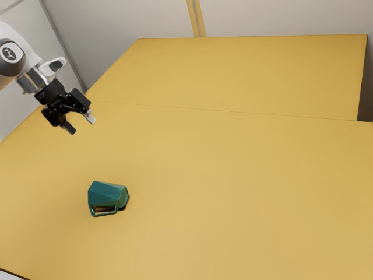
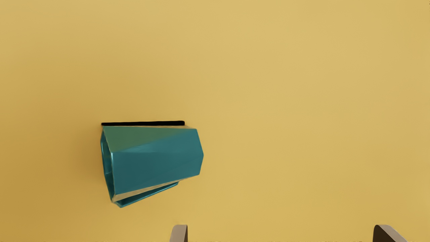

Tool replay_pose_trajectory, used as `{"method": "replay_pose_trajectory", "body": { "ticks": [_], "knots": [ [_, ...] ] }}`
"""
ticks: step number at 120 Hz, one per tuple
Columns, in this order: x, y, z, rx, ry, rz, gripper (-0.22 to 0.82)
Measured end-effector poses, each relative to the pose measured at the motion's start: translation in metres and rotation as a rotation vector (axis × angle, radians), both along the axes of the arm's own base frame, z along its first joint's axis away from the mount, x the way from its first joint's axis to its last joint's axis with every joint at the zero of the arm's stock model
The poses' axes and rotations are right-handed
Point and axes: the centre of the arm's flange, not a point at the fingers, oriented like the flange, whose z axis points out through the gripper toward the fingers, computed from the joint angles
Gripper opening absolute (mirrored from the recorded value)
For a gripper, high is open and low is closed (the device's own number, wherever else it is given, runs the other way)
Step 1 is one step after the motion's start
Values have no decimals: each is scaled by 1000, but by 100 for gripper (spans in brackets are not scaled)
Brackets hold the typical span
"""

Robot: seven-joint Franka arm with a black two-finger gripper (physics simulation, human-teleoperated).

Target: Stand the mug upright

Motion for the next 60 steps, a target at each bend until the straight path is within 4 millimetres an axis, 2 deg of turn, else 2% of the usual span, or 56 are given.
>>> {"method": "replay_pose_trajectory", "body": {
  "ticks": [31, 60],
  "knots": [
    [-36, 47, -72, -184, 28, 102, 60],
    [-67, 76, -134, -287, 11, 172, 60]
  ]
}}
